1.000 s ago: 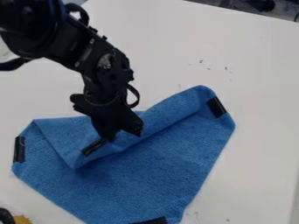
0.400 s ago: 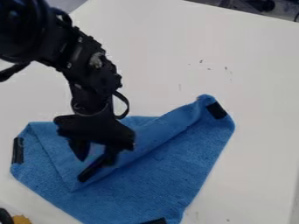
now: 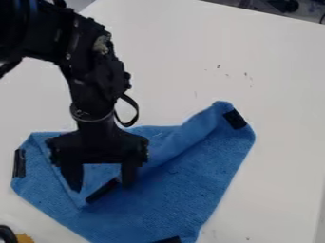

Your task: Fold the cloth from top left to bottom right

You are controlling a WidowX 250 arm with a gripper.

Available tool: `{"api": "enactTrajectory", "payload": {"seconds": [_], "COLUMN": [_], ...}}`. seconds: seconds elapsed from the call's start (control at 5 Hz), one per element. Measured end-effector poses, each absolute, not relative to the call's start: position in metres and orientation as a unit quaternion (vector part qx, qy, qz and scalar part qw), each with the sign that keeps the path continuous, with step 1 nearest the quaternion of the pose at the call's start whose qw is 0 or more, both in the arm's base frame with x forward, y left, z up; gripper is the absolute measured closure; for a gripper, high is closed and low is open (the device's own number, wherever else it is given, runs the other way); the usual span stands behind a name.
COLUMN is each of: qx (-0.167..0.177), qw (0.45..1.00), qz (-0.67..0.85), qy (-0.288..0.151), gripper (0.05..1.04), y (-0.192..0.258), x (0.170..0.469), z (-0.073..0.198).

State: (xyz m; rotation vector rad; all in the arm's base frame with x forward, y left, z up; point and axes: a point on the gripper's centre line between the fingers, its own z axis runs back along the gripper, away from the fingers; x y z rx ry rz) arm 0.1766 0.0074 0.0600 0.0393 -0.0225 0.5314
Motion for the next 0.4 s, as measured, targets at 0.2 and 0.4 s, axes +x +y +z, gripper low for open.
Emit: {"api": "enactTrajectory", "payload": {"seconds": [0.2, 0.4], "qx": [0.044, 0.065], "qw": [0.972, 0.979], "qz": [0.23, 0.192], "qy": [-0.026, -0.037], "gripper": [0.083, 0.083], "y": [0.0093, 0.0142], "x": [0.1776, 0.1801], "z": [0.0653, 0.0663]}}
